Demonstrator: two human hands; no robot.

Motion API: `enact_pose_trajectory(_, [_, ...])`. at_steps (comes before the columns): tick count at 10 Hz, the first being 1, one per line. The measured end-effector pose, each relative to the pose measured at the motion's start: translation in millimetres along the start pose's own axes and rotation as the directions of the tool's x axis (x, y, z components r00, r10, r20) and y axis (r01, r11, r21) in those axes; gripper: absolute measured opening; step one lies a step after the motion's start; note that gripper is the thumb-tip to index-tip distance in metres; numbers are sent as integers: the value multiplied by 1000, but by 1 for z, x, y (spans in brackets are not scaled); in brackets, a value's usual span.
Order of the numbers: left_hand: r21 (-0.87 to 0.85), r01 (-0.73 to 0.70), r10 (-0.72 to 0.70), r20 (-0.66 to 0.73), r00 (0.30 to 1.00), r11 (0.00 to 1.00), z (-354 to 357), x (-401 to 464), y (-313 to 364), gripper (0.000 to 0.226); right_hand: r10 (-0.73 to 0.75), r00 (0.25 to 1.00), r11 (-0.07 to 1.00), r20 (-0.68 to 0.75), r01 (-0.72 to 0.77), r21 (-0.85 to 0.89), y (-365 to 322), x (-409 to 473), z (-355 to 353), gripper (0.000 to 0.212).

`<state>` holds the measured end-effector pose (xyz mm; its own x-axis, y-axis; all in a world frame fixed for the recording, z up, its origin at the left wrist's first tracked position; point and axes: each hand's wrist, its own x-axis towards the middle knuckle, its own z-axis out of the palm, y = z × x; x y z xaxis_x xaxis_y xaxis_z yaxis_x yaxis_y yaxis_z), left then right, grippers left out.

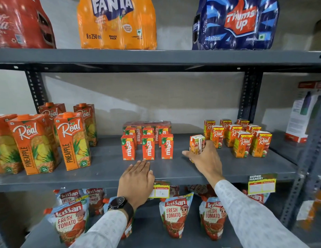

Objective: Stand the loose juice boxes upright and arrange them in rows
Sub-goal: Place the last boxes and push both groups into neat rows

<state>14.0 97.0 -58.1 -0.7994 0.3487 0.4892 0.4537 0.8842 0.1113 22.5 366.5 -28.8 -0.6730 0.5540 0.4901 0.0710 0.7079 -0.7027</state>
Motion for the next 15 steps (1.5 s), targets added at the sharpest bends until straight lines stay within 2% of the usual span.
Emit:
enact_pose_trajectory(2, [7,-1,1,-2,1000,1000,0,-1,0,64,-27,1000,997,13,26,69,7,1,2,58])
enact_pose_trajectory(3, [9,-1,1,0,1000,1000,0,-1,0,64,-9,1000,996,12,8,89,5,1,2,70])
enact_pose_trajectory(5, [-4,-1,1,0,1000,1000,-1,-1,0,64,-42,999,993,18,40,108,8,2,1,55])
enact_pose_trajectory(6, [-6,0,0,0,1000,1000,0,-1,0,65,-28,1000,991,10,26,132,6,2,0,65])
enact_pose_trajectory(8, [-7,-1,1,-22,1000,1000,2,-1,-1,70,-35,998,976,42,26,215,9,2,-1,67])
enact_pose_trajectory(11, [-13,9,-9,-20,1000,1000,4,1,-2,70,-26,999,992,-21,29,125,5,-1,1,88])
enact_pose_trajectory(12, [-13,6,-7,-19,1000,1000,4,1,-1,71,-32,998,998,-57,34,45,4,-3,3,89])
enact_pose_trajectory(15, [-14,-2,1,-22,1000,1000,1,-1,-1,66,23,986,1000,-167,-26,-17,11,3,-14,61])
